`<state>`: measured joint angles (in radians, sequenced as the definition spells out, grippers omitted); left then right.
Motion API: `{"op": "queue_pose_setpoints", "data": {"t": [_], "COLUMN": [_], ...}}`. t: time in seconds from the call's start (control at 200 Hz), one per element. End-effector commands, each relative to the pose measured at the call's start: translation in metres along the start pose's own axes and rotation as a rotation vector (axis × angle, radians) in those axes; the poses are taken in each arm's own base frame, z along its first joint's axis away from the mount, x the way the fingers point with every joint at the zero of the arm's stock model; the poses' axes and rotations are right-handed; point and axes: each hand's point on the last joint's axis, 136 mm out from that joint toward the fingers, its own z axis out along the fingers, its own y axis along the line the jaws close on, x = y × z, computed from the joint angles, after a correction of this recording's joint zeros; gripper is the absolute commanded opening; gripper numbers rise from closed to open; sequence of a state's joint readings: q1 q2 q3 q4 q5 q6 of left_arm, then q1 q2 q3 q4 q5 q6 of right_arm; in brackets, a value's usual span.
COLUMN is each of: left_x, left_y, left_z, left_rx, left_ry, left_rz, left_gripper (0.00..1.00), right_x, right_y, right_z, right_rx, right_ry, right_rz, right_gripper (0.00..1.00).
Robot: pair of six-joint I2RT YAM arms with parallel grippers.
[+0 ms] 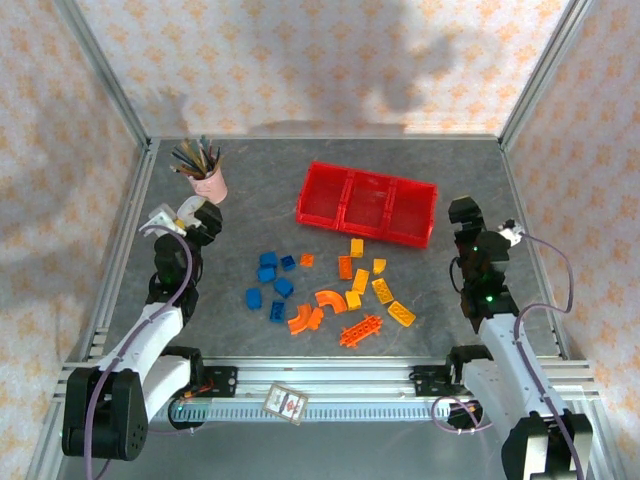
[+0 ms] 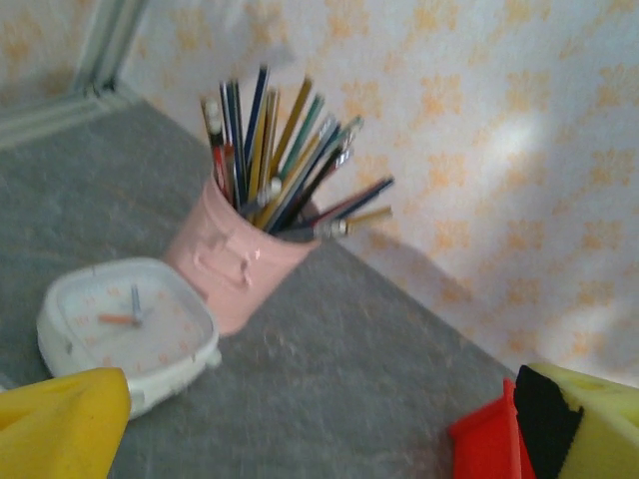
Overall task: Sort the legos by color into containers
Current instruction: Rotate the lego at the bottom-center of the table.
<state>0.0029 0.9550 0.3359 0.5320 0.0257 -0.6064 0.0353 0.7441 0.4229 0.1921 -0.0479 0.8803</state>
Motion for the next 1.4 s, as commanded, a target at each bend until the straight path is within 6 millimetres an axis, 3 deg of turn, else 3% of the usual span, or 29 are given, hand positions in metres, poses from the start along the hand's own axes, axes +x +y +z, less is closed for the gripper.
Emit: {"op": "queue_pose_setpoints", "data": {"t": [0.0,0.15,0.325,0.516,0.651,0.916,1.141,1.391], "left_x": [0.018,0.048,0.096,0.145,0.169,0.192,0.203,0.207], "left_y": [-0.014,-0.039,-0.074,-0.098,-0.108,-0.125,-0.131,-0.130], "left_z": [-0.001,-0.010,-0.033,-0.064,-0.081,-0.103,-0.109,-0.108], "left_rx": [0.053,0.117,0.195,0.248,0.265,0.289,0.280,0.265], "left_ry": [0.142,0.277,0.458,0.603,0.667,0.730,0.749,0.756], "left_rz": [-0.070,-0.068,-0.003,0.063,0.070,0.092,0.109,0.124], "left_gripper": [0.99,0.99,0.99,0.99,0.99,0.99,0.99,0.99], "right_x": [0.021,0.052,0.099,0.150,0.168,0.177,0.189,0.209], "right_y": [0.004,0.016,0.021,0.006,-0.015,-0.071,-0.110,-0.119], "right_z": [0.000,0.002,-0.005,-0.025,-0.042,-0.073,-0.087,-0.105], "right_rx": [-0.008,0.004,0.055,0.175,0.265,0.426,0.497,0.474], "right_ry": [0.132,0.277,0.447,0.606,0.659,0.732,0.802,0.882], "right_rz": [0.047,0.007,-0.125,-0.360,-0.491,-0.616,-0.640,-0.655], "right_gripper": [1.00,1.00,1.00,1.00,1.00,0.96,0.95,0.93]}}
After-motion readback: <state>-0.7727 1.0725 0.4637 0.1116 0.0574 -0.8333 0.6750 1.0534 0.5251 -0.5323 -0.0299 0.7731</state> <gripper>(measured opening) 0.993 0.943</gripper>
